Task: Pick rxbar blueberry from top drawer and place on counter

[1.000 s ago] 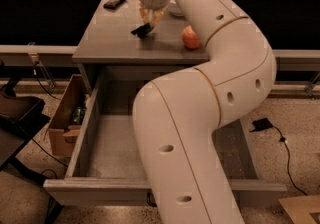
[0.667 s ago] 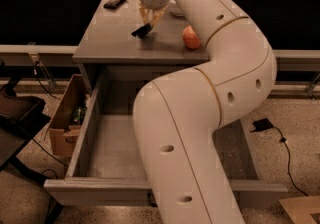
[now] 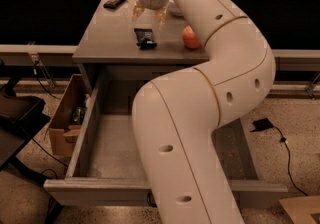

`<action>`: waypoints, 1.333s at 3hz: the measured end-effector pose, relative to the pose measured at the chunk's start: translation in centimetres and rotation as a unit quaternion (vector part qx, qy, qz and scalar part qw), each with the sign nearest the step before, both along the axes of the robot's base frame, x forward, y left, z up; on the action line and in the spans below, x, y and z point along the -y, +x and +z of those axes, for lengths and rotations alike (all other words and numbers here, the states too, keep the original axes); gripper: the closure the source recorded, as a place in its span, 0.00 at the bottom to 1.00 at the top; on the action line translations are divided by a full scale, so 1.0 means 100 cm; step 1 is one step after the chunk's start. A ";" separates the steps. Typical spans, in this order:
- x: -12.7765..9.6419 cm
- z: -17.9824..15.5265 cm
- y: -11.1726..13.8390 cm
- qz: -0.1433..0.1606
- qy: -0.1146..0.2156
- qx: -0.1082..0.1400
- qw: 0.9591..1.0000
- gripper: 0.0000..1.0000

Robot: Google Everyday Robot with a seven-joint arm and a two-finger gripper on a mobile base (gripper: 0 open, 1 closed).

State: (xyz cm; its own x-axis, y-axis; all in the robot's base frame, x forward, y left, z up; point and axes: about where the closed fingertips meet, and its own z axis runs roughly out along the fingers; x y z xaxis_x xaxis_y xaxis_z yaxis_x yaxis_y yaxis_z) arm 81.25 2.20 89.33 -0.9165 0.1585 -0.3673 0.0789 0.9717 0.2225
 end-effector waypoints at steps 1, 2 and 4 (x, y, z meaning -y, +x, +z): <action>0.000 0.000 0.000 0.000 0.000 0.000 1.000 0.00; 0.035 0.052 -0.013 0.001 0.011 0.039 0.999 0.00; 0.146 0.176 -0.101 -0.046 0.070 0.169 0.982 0.00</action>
Offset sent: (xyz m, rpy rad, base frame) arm -0.0472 -0.0793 0.1216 0.0506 -0.1723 0.0129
